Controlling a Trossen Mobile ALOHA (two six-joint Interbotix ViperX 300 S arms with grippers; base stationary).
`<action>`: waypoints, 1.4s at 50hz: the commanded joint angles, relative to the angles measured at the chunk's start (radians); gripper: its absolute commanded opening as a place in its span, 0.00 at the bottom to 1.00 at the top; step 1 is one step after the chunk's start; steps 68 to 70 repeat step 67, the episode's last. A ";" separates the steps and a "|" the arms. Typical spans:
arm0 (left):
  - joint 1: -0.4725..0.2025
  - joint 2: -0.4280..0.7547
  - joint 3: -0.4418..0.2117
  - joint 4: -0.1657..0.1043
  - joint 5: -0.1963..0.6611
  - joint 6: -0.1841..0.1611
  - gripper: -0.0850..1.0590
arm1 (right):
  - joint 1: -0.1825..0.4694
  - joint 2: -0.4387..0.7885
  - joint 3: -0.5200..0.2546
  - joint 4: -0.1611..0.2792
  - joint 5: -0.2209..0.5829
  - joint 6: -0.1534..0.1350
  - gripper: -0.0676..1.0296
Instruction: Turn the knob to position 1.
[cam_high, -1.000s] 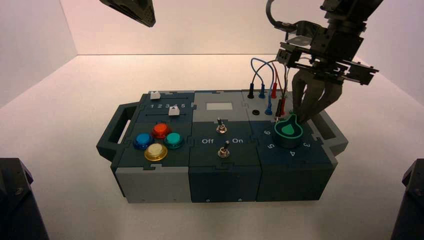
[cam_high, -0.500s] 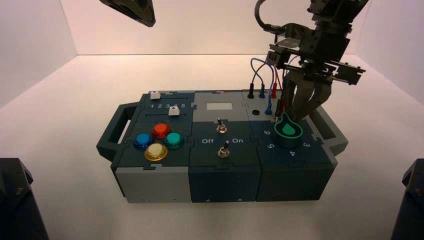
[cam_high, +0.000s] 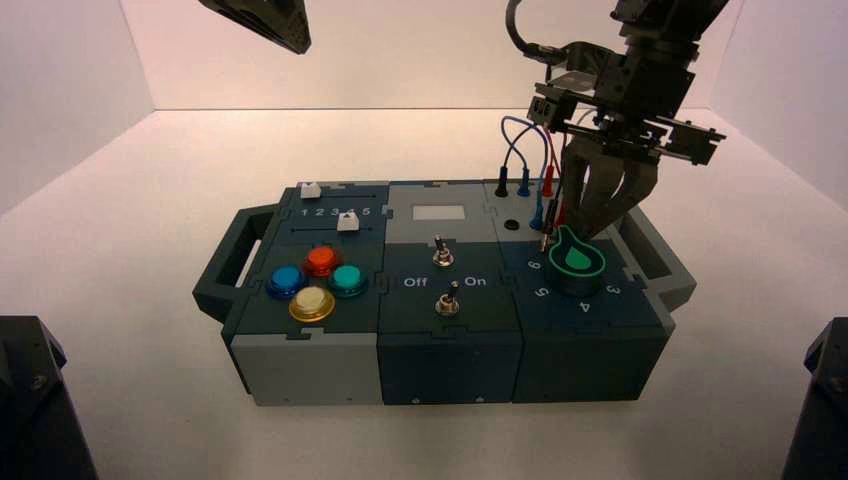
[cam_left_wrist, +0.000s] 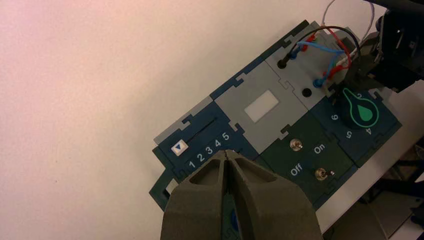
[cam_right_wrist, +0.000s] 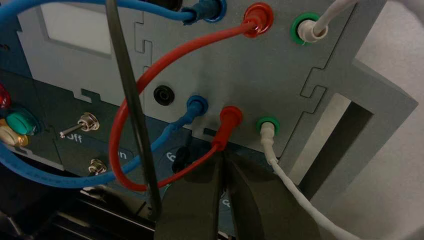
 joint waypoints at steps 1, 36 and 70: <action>-0.003 -0.009 -0.020 0.003 -0.003 0.002 0.05 | 0.005 -0.011 -0.028 0.003 -0.002 -0.002 0.04; 0.006 -0.014 -0.005 0.020 -0.008 0.002 0.05 | -0.002 -0.153 -0.025 -0.061 0.049 0.014 0.04; 0.092 -0.003 0.032 0.035 -0.031 0.003 0.05 | 0.005 -0.275 0.077 -0.063 0.064 -0.011 0.04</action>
